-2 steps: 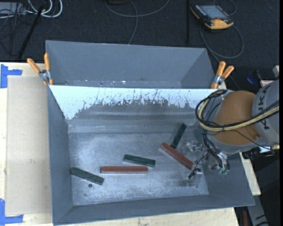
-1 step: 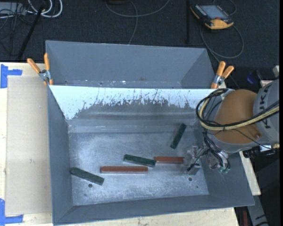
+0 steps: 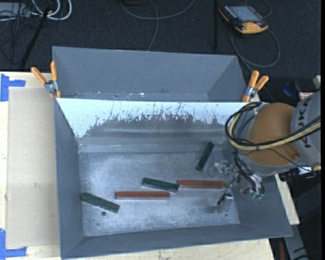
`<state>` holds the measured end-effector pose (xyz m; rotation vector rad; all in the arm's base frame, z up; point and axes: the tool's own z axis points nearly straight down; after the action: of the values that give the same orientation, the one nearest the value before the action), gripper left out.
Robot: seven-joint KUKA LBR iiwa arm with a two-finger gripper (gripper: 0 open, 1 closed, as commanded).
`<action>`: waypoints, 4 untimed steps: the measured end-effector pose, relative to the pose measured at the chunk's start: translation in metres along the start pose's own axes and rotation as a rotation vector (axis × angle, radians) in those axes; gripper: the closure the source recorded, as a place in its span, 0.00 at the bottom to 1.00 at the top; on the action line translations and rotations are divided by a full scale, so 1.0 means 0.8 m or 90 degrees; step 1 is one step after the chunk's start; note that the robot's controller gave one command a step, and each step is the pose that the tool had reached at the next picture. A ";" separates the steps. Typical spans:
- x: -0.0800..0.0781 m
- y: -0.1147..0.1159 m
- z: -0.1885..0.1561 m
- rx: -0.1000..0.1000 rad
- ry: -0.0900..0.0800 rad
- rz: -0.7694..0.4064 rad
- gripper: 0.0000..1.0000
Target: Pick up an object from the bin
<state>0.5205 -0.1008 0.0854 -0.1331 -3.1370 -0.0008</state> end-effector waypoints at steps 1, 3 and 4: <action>-0.028 0.000 0.021 0.000 -0.002 -0.021 0.00; -0.033 0.020 0.020 0.000 -0.001 -0.087 0.00; -0.041 0.007 0.020 0.001 -0.002 -0.095 0.00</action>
Offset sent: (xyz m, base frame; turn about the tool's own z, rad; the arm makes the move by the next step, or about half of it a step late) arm 0.0218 -0.0033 -0.0154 -0.0324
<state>0.5540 -0.0980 0.0697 0.1023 -3.1411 0.0009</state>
